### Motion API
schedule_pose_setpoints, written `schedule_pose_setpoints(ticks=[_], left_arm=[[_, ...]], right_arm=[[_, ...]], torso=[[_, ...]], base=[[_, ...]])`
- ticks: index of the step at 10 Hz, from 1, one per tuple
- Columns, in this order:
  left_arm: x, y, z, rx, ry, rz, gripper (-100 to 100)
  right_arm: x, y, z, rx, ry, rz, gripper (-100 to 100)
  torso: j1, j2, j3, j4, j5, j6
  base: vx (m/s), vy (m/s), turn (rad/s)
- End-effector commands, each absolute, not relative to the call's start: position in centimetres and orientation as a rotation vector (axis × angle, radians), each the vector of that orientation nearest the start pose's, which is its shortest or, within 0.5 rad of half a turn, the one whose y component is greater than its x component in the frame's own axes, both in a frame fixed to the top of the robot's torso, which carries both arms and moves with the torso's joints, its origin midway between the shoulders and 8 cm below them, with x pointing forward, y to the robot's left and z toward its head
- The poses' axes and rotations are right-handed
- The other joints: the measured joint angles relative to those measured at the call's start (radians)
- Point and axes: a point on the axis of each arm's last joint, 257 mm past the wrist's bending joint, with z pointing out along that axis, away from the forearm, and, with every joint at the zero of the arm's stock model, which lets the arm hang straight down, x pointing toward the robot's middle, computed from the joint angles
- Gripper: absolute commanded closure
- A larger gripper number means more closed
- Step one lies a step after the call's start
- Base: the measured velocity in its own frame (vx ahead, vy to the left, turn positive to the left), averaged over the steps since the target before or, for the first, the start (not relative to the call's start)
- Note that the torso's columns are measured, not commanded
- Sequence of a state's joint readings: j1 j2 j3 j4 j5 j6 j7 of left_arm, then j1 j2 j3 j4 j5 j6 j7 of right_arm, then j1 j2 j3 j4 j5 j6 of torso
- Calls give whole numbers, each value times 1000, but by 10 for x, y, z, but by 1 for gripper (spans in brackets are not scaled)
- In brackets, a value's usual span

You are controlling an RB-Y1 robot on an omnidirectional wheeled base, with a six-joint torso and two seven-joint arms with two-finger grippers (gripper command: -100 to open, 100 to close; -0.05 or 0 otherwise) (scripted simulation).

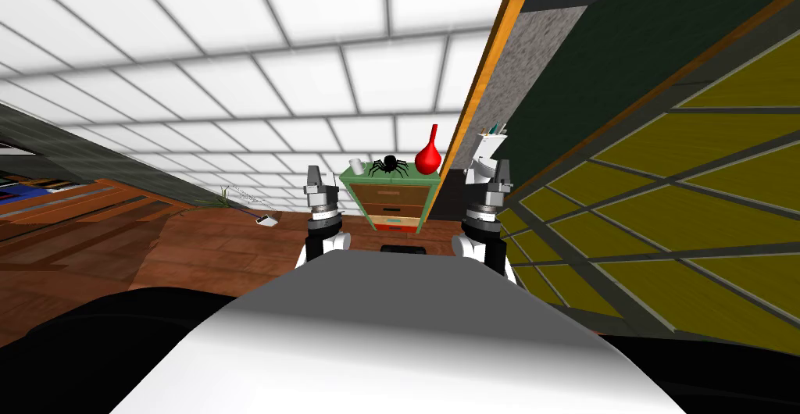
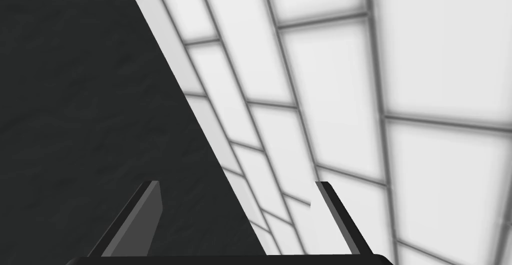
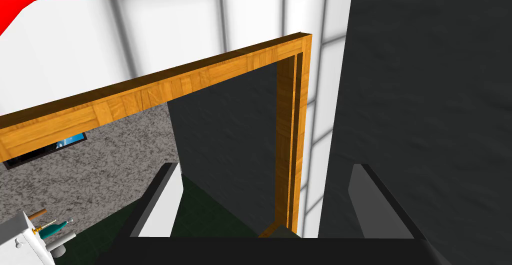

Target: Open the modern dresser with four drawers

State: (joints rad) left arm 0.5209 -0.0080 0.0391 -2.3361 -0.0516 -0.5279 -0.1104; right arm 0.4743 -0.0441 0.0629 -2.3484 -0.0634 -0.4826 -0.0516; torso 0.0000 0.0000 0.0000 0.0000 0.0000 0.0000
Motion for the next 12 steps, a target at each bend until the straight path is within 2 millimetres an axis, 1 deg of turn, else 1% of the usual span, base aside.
schedule_pose_setpoints(ticks=[1,3,9,10,11,12], left_arm=[[325,284,48,-532,615,-1133,0],[325,284,48,-532,615,-1133,0],[325,284,48,-532,614,-1133,0],[327,280,46,-514,646,-1134,-100],[330,278,44,-504,670,-1134,-100],[332,275,42,-497,695,-1134,-100]], right_arm=[[336,-256,58,634,550,1484,0],[336,-256,58,634,550,1484,0],[336,-256,58,634,550,1484,0],[336,-256,58,634,550,1484,0],[336,-256,58,634,550,1484,0],[336,-256,58,634,550,1484,0]], torso=[[0,40,-82,41,0,0],[0,175,-351,176,0,0],[0,618,-1234,617,0,0],[0,691,-1382,691,0,0],[0,725,-1451,724,0,0],[0,734,-1471,734,0,0]], base=[[0,0,0],[0,0,0],[0,0,0],[9,-3,-12],[8,-4,-22],[7,-5,-21]])
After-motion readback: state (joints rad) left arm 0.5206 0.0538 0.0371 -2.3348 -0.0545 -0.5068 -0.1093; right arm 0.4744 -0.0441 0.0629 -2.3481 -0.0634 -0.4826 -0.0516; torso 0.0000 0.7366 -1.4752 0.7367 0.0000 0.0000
